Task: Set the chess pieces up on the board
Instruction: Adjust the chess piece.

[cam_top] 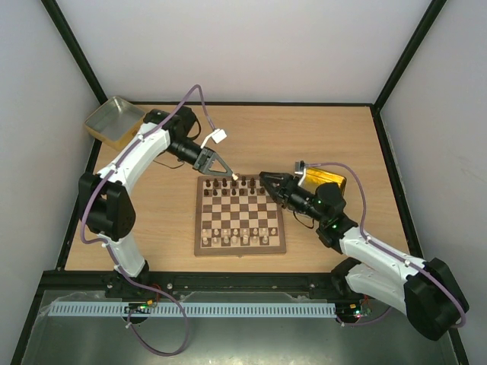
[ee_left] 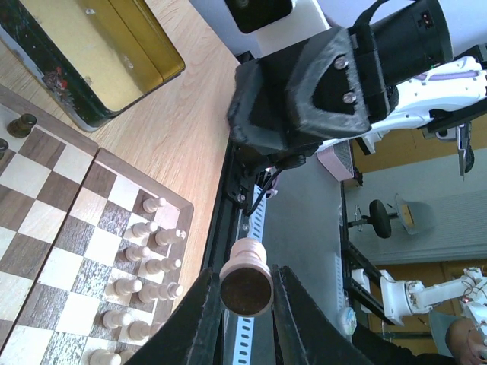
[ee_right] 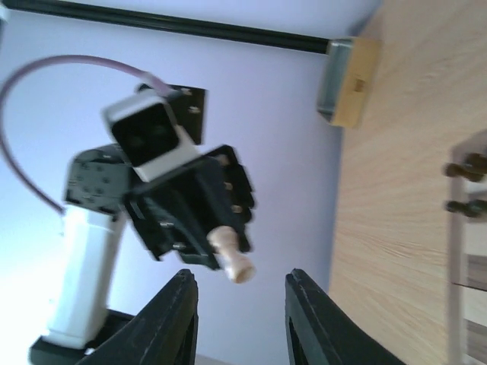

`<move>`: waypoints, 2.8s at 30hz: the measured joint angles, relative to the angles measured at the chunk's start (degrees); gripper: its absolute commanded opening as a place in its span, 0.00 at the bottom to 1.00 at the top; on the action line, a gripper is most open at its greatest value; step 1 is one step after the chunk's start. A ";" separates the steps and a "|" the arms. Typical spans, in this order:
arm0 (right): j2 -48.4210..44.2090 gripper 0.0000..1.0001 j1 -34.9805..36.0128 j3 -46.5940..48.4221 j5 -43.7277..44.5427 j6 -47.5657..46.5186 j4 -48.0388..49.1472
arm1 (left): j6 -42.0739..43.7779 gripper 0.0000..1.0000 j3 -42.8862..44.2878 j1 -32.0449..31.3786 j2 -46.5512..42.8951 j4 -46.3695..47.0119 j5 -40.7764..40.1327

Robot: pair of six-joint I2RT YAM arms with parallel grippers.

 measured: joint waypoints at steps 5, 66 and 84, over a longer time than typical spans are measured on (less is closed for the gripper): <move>1.95 0.32 1.95 -0.74 1.42 5.22 10.84 | 0.00 0.02 0.07 0.00 0.00 0.00 0.31; 20.74 0.12 9.44 4.76 1.01 8.46 25.20 | 0.02 0.02 0.09 0.11 -0.02 -0.15 2.58; 20.68 0.03 9.53 6.36 0.94 6.40 22.38 | 0.07 0.02 0.07 0.81 -0.15 -0.13 2.73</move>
